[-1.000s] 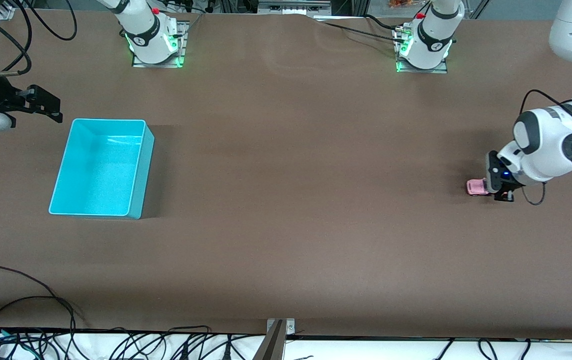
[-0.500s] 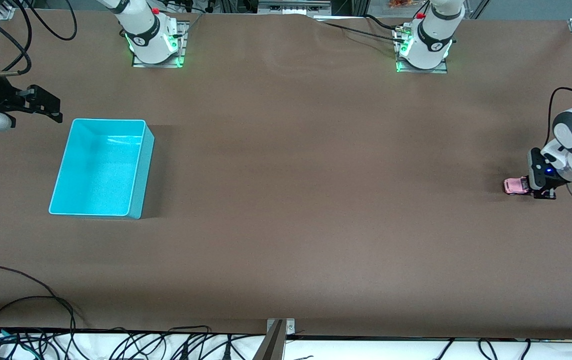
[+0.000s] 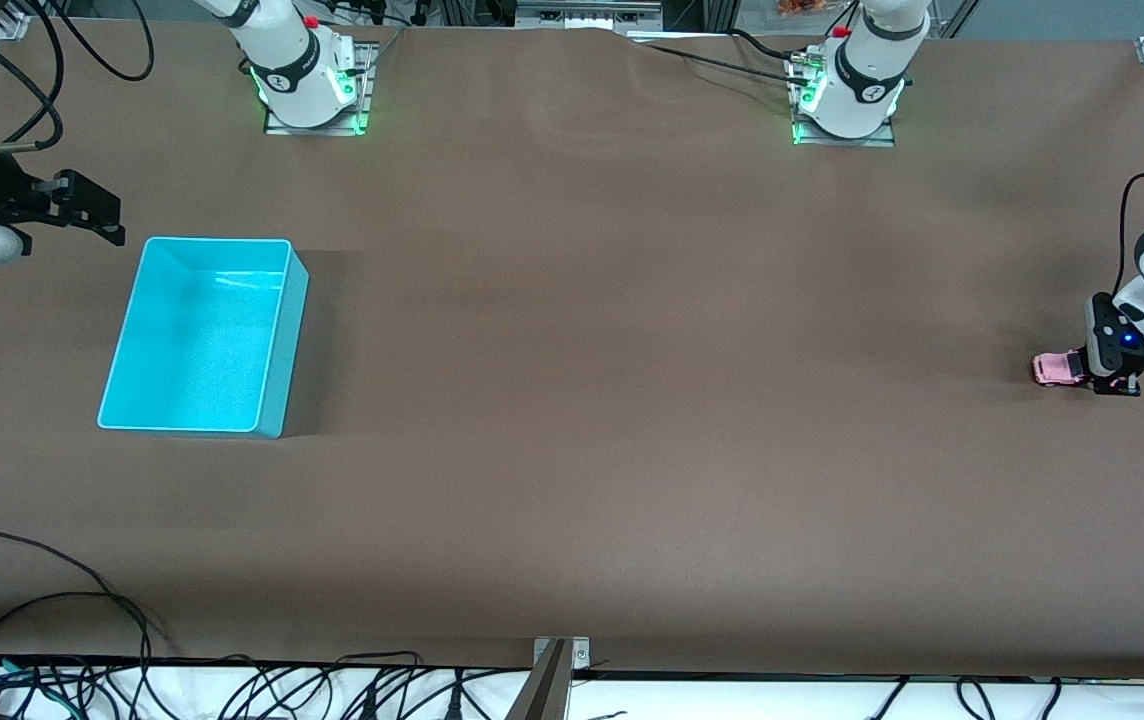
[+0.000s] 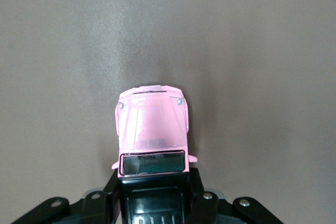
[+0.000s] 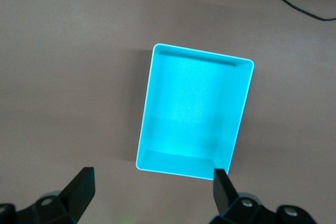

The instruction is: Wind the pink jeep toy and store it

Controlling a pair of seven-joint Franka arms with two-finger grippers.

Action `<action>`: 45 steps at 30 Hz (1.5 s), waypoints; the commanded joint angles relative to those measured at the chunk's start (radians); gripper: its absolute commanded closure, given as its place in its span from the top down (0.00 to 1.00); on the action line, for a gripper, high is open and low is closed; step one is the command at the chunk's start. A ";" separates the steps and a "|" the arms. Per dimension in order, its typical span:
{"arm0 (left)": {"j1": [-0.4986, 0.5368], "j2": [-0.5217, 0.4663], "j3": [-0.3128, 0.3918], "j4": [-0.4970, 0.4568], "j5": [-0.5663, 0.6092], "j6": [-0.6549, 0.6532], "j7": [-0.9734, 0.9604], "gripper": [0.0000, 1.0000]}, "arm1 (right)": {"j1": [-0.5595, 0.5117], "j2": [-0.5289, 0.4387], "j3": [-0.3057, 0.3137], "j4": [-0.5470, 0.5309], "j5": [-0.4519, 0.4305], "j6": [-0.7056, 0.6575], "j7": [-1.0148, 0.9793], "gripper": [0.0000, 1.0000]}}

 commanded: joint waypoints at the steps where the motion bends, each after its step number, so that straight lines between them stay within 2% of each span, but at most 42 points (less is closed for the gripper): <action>1: 0.010 0.056 -0.002 0.038 0.028 -0.058 0.027 1.00 | -0.007 -0.003 0.001 0.000 0.013 -0.003 -0.014 1.00; 7: -0.024 0.054 -0.003 0.150 0.018 -0.241 0.015 1.00 | -0.007 -0.005 0.001 0.000 0.013 -0.003 -0.014 1.00; 17: -0.033 -0.034 -0.005 0.235 0.020 -0.459 -0.028 1.00 | -0.007 -0.005 0.001 0.000 0.013 -0.003 -0.014 1.00; 30: -0.121 -0.047 -0.015 0.411 0.012 -0.680 -0.284 1.00 | -0.007 -0.005 0.001 0.000 0.013 -0.002 -0.014 1.00; 36: -0.121 -0.047 -0.064 0.471 -0.034 -0.726 -0.381 1.00 | -0.007 -0.005 0.001 0.000 0.013 -0.002 -0.014 1.00; 45: -0.121 -0.056 -0.169 0.522 -0.041 -0.804 -0.677 1.00 | -0.007 -0.005 0.001 0.000 0.013 -0.002 -0.014 1.00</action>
